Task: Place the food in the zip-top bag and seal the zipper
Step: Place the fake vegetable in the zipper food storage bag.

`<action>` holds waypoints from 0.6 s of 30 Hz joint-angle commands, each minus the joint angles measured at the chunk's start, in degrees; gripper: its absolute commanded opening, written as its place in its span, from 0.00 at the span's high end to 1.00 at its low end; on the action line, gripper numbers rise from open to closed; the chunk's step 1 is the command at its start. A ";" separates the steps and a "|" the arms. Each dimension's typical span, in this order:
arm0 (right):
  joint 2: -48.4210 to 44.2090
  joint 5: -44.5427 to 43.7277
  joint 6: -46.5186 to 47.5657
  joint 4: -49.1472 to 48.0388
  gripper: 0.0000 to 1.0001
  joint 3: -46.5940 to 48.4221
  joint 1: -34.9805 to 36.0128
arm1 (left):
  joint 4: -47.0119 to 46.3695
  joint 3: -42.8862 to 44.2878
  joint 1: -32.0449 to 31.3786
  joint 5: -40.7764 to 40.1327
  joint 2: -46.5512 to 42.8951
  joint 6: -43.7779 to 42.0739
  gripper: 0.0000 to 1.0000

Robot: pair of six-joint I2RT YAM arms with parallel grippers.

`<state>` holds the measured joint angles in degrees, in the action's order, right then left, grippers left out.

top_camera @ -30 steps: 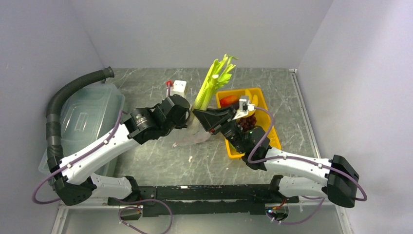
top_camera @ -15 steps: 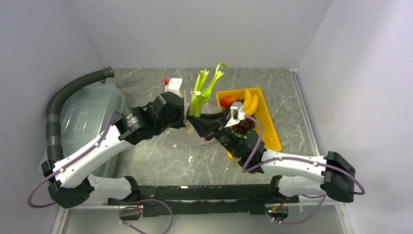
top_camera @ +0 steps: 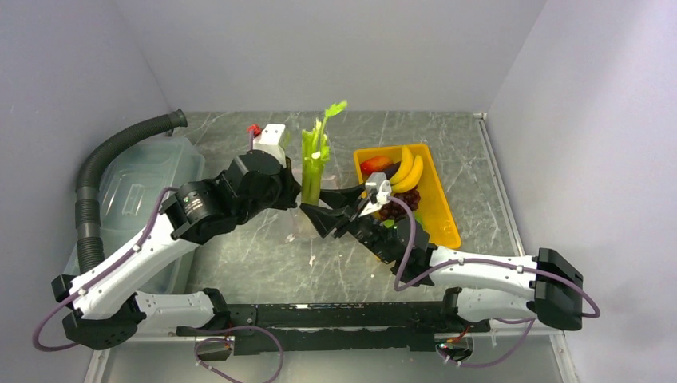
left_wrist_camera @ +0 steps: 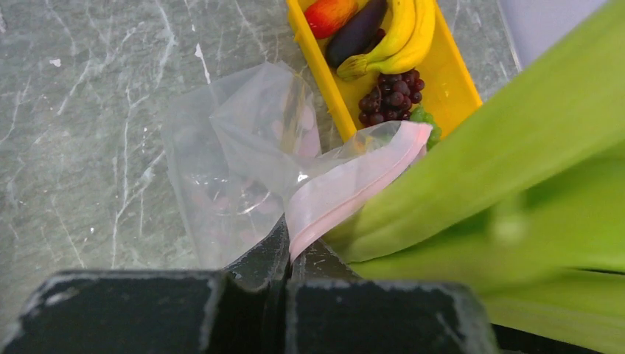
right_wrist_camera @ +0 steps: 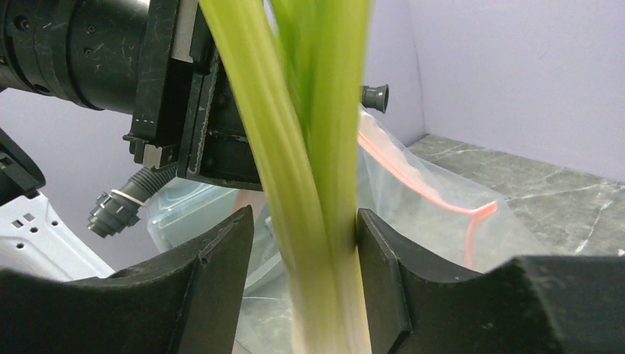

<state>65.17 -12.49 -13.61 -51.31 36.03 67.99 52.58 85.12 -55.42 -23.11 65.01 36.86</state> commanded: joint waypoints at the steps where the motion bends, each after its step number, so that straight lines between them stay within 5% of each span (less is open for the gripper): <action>1: -2.67 2.02 1.04 -1.80 0.42 0.21 0.46 | -4.89 0.61 0.31 2.42 -1.84 -0.06 1.00; 18: -8.64 2.81 5.04 4.92 0.36 1.13 1.89 | -9.33 -1.89 0.35 5.41 -4.12 -1.18 1.00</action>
<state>58.35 -9.91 -11.44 -49.30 35.92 68.90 47.42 83.18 -55.20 -19.29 62.06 36.21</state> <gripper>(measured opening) 0.640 0.012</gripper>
